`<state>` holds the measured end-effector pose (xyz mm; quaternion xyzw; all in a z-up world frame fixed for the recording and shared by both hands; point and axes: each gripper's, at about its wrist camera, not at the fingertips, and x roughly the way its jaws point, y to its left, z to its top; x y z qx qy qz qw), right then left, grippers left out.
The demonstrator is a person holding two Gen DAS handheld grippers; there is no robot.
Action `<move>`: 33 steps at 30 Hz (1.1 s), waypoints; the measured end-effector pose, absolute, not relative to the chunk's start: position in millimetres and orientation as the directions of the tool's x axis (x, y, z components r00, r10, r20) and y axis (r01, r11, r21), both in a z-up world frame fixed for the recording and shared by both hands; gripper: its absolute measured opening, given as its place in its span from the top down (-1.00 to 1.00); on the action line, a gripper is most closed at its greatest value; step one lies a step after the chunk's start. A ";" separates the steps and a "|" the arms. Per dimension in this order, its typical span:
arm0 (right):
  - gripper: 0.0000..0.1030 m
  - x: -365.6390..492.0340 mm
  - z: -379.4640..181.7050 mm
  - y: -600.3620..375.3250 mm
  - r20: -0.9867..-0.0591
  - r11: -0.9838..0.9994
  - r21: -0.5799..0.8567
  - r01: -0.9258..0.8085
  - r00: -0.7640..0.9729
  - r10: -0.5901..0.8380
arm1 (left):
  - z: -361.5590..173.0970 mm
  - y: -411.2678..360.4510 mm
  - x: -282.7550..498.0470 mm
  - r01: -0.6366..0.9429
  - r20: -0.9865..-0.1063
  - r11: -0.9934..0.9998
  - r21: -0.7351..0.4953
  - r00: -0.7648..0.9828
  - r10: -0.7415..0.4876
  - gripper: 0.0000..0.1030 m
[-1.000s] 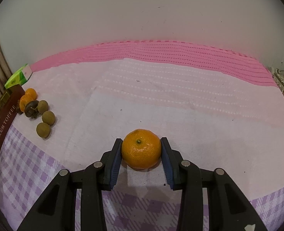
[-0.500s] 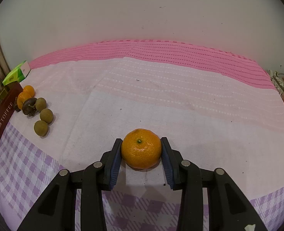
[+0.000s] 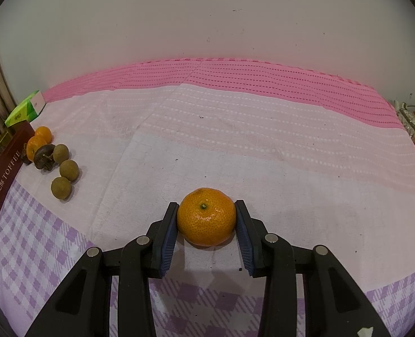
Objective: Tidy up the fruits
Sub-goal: 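Lower the orange into the gold tray and open left gripper while right holds mandarin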
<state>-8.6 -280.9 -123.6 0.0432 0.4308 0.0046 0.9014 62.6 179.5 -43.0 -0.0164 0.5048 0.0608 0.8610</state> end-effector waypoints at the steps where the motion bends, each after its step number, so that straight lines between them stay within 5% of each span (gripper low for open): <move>1: 0.28 -8.6 -123.7 -281.2 -0.776 0.996 0.082 0.029 0.629 0.046 | -44.6 179.9 63.9 -0.121 -0.872 0.992 0.037 0.480 0.091 0.20; 33: 0.28 -8.5 -123.3 -281.0 -0.776 0.996 0.082 0.028 0.629 0.046 | -66.0 167.7 174.2 -0.083 -0.869 0.993 0.088 0.481 0.118 0.20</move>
